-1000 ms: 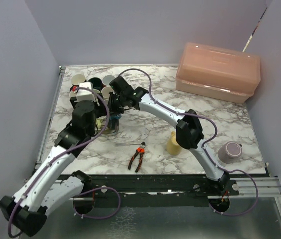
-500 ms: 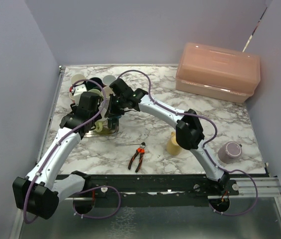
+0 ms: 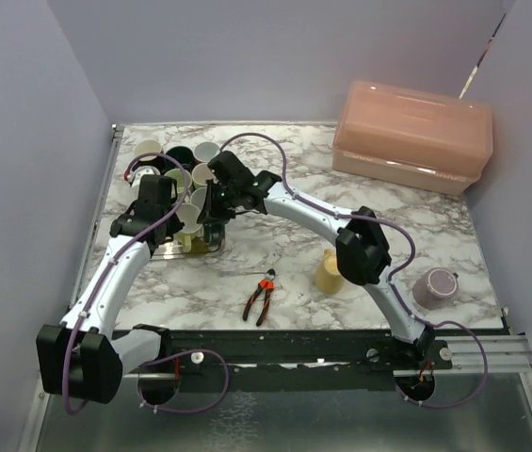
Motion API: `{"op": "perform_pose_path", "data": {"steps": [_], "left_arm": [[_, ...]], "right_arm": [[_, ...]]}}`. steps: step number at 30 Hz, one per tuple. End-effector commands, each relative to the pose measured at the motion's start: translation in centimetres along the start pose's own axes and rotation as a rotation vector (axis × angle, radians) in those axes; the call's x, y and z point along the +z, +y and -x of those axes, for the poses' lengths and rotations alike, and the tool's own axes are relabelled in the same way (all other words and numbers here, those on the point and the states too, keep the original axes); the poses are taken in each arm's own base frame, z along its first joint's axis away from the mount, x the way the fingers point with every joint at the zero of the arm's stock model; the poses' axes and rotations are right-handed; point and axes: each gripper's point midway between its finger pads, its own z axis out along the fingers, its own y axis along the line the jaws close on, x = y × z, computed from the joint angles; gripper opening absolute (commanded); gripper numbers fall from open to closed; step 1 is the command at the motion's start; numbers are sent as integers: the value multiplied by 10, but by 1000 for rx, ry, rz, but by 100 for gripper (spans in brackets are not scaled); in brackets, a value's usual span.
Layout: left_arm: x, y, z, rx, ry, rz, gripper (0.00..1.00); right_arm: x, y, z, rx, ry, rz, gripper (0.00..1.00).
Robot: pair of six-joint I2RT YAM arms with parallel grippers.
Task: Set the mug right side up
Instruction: Place the cup on the tray.
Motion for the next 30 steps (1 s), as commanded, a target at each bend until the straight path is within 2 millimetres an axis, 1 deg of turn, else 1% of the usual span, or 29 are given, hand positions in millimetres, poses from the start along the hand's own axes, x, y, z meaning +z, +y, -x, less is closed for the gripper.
{"op": "perform_pose_path", "data": {"steps": [1, 5, 7, 9, 10, 12, 15, 18, 19, 22, 23, 24, 26, 27, 30], "left_arm": [[11, 12, -16, 20, 69, 16, 24], [13, 14, -17, 29, 78, 13, 23], [16, 16, -18, 34, 87, 20, 31], [19, 19, -20, 42, 96, 29, 32], [21, 20, -22, 48, 102, 34, 30], [23, 22, -22, 51, 102, 39, 22], [25, 25, -21, 54, 100, 44, 0], [26, 27, -16, 60, 91, 47, 0], [26, 28, -14, 64, 89, 50, 0], [27, 35, -7, 64, 83, 62, 0], [28, 36, -6, 60, 85, 63, 0], [29, 37, -4, 54, 89, 60, 0], [32, 34, -3, 47, 99, 43, 0], [35, 38, -1, 24, 104, 44, 0], [42, 30, 4, -9, 114, 6, 0]], "right_arm": [[-53, 81, 31, -97, -122, 239, 1], [-55, 86, 32, -128, -137, 252, 1], [-53, 88, 31, -131, -133, 256, 1], [-50, 87, 31, -132, -126, 250, 1], [-49, 86, 30, -132, -123, 247, 1], [-47, 86, 29, -132, -118, 246, 1], [-47, 87, 30, -136, -123, 248, 1], [-48, 86, 32, -137, -130, 243, 2], [-49, 86, 33, -139, -134, 242, 6], [-55, 88, 38, -149, -160, 237, 32], [-59, 89, 41, -153, -176, 232, 38], [-62, 88, 45, -156, -196, 220, 42], [-71, 87, 52, -161, -236, 196, 46], [-74, 85, 56, -161, -255, 175, 46], [-85, 71, 65, -149, -308, 94, 49]]}}
